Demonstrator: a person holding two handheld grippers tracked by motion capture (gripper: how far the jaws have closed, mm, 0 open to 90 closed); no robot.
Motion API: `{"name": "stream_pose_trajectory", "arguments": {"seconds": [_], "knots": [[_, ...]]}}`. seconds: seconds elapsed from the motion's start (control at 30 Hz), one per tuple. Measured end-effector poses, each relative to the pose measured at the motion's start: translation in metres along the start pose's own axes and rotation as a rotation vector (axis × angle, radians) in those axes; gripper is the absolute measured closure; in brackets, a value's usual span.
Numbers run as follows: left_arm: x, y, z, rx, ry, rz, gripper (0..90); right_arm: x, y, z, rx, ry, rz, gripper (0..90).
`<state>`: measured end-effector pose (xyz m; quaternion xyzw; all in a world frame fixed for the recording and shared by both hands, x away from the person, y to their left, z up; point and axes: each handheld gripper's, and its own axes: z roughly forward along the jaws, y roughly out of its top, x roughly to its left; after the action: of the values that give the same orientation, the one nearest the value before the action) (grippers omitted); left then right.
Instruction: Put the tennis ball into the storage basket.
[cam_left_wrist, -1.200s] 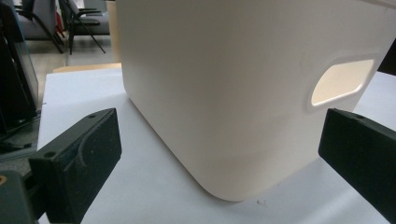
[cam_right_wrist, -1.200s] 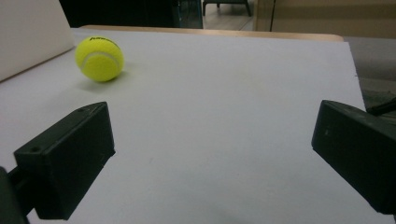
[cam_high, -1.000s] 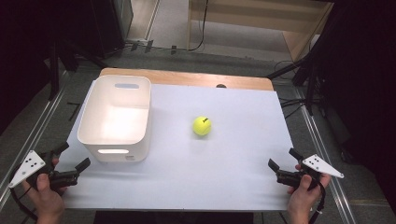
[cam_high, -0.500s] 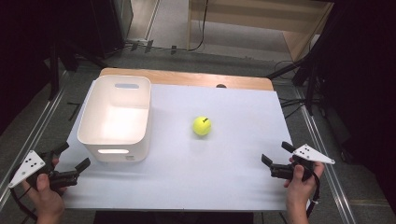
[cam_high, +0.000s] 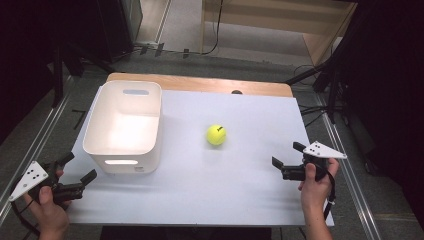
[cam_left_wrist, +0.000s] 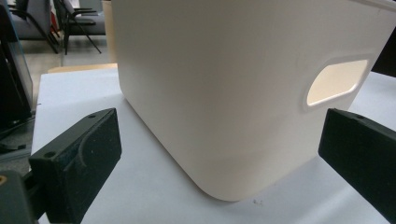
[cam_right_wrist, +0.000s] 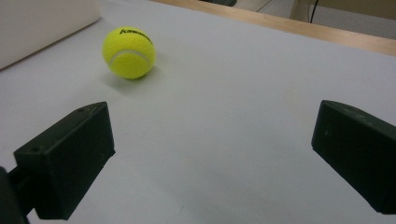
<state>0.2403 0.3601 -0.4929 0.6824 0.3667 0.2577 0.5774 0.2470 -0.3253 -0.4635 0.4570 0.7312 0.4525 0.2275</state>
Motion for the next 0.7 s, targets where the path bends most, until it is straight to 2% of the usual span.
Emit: {"name": "stream_pose_trajectory", "arguments": {"seconds": [0.23,0.43,0.7], "knots": [[0.000,0.000,0.000,0.001,-0.002,-0.001,0.0,0.003,0.010,0.011,0.029,0.027,-0.035,0.0],[0.000,0.000,0.000,0.002,-0.003,0.000,0.0,0.007,0.019,0.025,0.087,0.058,-0.052,0.0],[0.000,0.000,0.001,0.003,-0.008,0.000,0.0,0.011,0.029,0.039,0.134,0.066,-0.076,0.0]]}}
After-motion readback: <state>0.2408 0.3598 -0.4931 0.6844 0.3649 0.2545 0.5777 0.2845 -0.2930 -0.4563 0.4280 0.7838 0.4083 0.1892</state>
